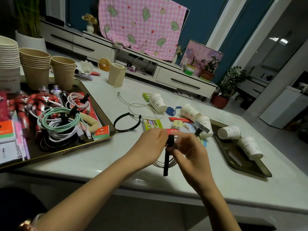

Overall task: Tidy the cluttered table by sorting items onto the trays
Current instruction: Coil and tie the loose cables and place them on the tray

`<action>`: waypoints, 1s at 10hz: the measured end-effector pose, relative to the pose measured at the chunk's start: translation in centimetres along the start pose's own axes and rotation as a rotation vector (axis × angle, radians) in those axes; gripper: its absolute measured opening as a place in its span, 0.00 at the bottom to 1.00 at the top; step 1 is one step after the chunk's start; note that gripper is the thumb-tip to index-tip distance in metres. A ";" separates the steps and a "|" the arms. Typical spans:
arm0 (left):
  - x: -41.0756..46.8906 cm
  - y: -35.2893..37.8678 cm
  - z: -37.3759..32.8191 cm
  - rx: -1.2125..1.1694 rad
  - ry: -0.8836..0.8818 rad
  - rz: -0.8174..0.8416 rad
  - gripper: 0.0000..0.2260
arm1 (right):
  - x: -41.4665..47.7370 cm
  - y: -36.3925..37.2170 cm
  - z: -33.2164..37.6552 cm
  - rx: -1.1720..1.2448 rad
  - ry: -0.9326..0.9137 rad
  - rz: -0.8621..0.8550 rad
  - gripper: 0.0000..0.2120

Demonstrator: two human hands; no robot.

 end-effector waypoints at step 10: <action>-0.5 -7.1 3.0 0.375 0.106 -0.039 0.12 | 4.7 7.9 1.2 0.389 0.564 0.130 0.08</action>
Point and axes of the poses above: each hand's wrist, its own x-axis towards the middle knuckle, its own y-axis out of the palm, z = x × y, the point moved 5 cm from there along x, towards the middle knuckle, and after that the axes turned 4 degrees about y, right-handed, at the moved point
